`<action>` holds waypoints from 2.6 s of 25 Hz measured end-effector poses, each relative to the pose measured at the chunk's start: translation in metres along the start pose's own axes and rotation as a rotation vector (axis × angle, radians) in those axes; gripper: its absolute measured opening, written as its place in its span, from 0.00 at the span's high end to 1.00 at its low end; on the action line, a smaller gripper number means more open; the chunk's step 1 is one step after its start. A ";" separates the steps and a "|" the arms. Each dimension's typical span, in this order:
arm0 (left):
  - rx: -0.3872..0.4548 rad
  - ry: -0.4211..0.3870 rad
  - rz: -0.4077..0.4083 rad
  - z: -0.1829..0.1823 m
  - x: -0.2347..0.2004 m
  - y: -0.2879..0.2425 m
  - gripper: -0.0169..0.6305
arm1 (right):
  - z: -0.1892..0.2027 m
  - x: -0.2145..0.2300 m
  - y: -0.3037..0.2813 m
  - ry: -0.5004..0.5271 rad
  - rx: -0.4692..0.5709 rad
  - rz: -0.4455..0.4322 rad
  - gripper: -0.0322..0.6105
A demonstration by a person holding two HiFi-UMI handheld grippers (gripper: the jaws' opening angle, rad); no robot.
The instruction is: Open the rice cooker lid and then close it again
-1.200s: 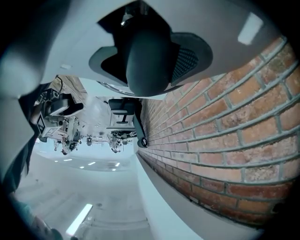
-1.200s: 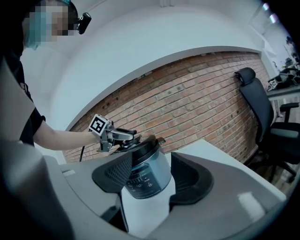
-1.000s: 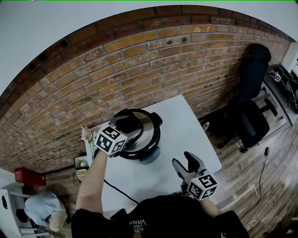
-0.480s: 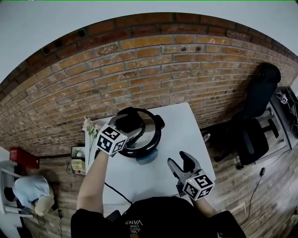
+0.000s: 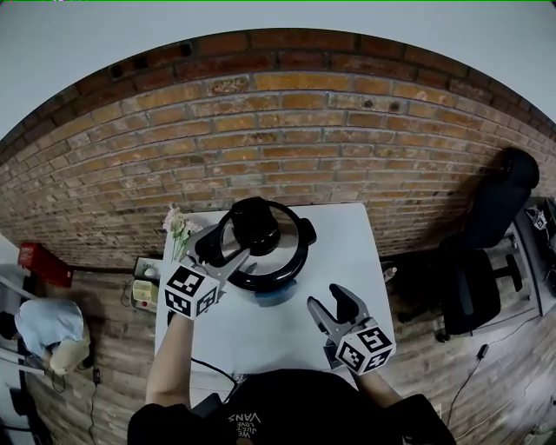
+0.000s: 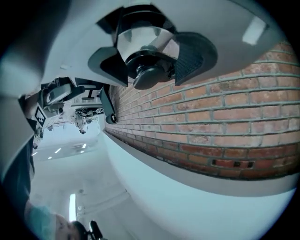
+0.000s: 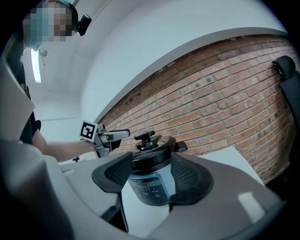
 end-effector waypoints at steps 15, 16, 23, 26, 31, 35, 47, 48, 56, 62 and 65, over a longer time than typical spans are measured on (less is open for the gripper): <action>0.057 0.101 -0.343 0.043 0.062 0.108 0.52 | 0.011 -0.013 -0.025 0.037 -0.087 -0.204 0.54; 0.071 0.106 -0.361 0.045 0.068 0.111 0.52 | 0.013 -0.014 -0.025 0.040 -0.094 -0.213 0.54; 0.065 0.134 -0.398 0.068 0.107 0.118 0.54 | 0.031 -0.020 -0.024 0.084 -0.144 -0.258 0.57; 0.039 0.142 -0.390 0.078 0.124 0.118 0.61 | 0.039 -0.022 -0.022 0.117 -0.164 -0.275 0.63; 0.019 0.188 -0.410 0.096 0.145 0.123 0.77 | 0.052 -0.023 -0.017 0.144 -0.198 -0.277 0.77; 0.040 0.207 -0.434 0.100 0.152 0.126 0.94 | 0.060 -0.023 -0.012 0.154 -0.221 -0.279 0.88; 0.002 0.205 -0.395 0.108 0.169 0.112 0.97 | 0.077 -0.015 -0.002 0.161 -0.278 -0.281 0.94; 0.000 0.202 -0.393 0.108 0.170 0.112 0.97 | 0.078 -0.014 -0.001 0.162 -0.282 -0.279 0.94; 0.002 0.203 -0.397 0.108 0.174 0.112 0.97 | 0.081 -0.010 0.004 0.199 -0.296 -0.263 0.94; 0.008 0.200 -0.401 0.107 0.176 0.113 0.97 | 0.079 -0.010 0.007 0.214 -0.290 -0.265 0.94; 0.006 0.202 -0.397 0.107 0.177 0.113 0.97 | 0.080 -0.010 0.007 0.215 -0.292 -0.265 0.94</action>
Point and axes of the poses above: the fingertips, and each gripper's own axes: y backward along the fingers, x to its right, z out of its underside, the point moved 4 cm from there along y, backward along the fingers
